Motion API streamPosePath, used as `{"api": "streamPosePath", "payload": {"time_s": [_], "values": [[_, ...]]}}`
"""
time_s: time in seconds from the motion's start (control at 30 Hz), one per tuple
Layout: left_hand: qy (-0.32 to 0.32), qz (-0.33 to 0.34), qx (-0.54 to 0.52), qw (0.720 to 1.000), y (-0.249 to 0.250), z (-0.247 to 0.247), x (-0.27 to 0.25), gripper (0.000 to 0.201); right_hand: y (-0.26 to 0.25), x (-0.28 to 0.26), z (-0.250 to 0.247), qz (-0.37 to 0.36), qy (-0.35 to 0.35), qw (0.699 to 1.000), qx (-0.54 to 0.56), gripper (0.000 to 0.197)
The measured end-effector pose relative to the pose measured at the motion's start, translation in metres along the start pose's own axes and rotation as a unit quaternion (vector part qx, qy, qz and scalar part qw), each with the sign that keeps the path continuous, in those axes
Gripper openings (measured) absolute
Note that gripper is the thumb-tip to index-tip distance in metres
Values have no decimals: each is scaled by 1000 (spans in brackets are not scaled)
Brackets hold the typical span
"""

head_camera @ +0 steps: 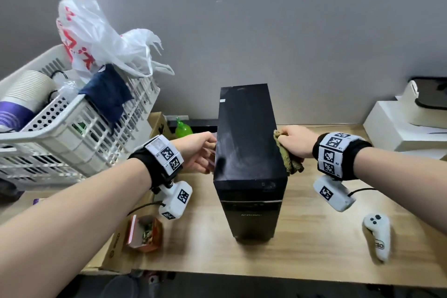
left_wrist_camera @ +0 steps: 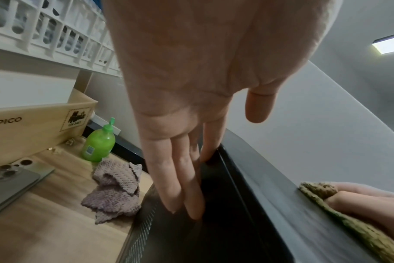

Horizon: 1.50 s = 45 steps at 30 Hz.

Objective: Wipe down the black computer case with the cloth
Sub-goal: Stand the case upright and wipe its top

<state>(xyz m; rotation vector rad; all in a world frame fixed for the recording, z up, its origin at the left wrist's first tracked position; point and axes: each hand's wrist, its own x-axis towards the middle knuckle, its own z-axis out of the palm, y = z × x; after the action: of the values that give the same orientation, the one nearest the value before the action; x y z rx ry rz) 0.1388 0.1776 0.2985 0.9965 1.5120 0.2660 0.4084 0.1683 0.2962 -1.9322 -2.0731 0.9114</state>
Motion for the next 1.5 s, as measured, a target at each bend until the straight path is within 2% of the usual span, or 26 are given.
{"api": "streamPosePath", "payload": {"time_s": [0.1,0.17,0.23,0.4,0.53,0.6,0.7,0.8,0.97,1.1,1.2,1.3,1.37,1.43,1.5], "values": [[2,9,47,999,3,0,-2,30,4,3,-5,8,25,998,-49,18],[-7,7,76,997,7,-5,-3,41,-1,5,-5,-10,68,996,-48,36],[-13,4,99,995,12,-9,-1,46,-14,3,-1,-61,74,995,-39,47],[-9,-3,111,994,22,-13,5,41,-66,1,31,-194,-28,971,-136,22],[-34,-11,88,995,25,-18,11,51,-95,-7,56,-299,-85,941,-138,21],[-43,-13,94,995,24,-20,15,55,-91,-17,53,-339,-119,922,-146,22],[-41,-6,116,992,22,-21,16,51,-71,-28,38,-361,-150,904,-176,26],[-52,-1,127,991,20,-20,11,43,-47,-39,22,-362,-166,897,-193,27],[-75,-1,137,988,16,-20,2,28,-20,-49,6,-330,-162,911,-185,28],[-64,-7,151,986,8,-18,-2,42,-9,-54,1,-327,-160,916,-168,28],[-57,-10,157,986,0,-19,-4,35,4,-58,-3,-292,-149,933,-147,27],[-44,-9,156,987,-5,-23,-10,29,7,-68,-11,-241,-123,962,-41,21],[-59,-10,133,989,-9,-28,-13,18,3,-68,-13,-213,-94,971,53,15],[-66,2,81,995,-12,-33,-16,10,-8,-63,-12,-206,-46,968,136,12],[3,72,56,996,-15,-37,-17,6,-24,-57,-10,-196,-23,953,228,11]]}}
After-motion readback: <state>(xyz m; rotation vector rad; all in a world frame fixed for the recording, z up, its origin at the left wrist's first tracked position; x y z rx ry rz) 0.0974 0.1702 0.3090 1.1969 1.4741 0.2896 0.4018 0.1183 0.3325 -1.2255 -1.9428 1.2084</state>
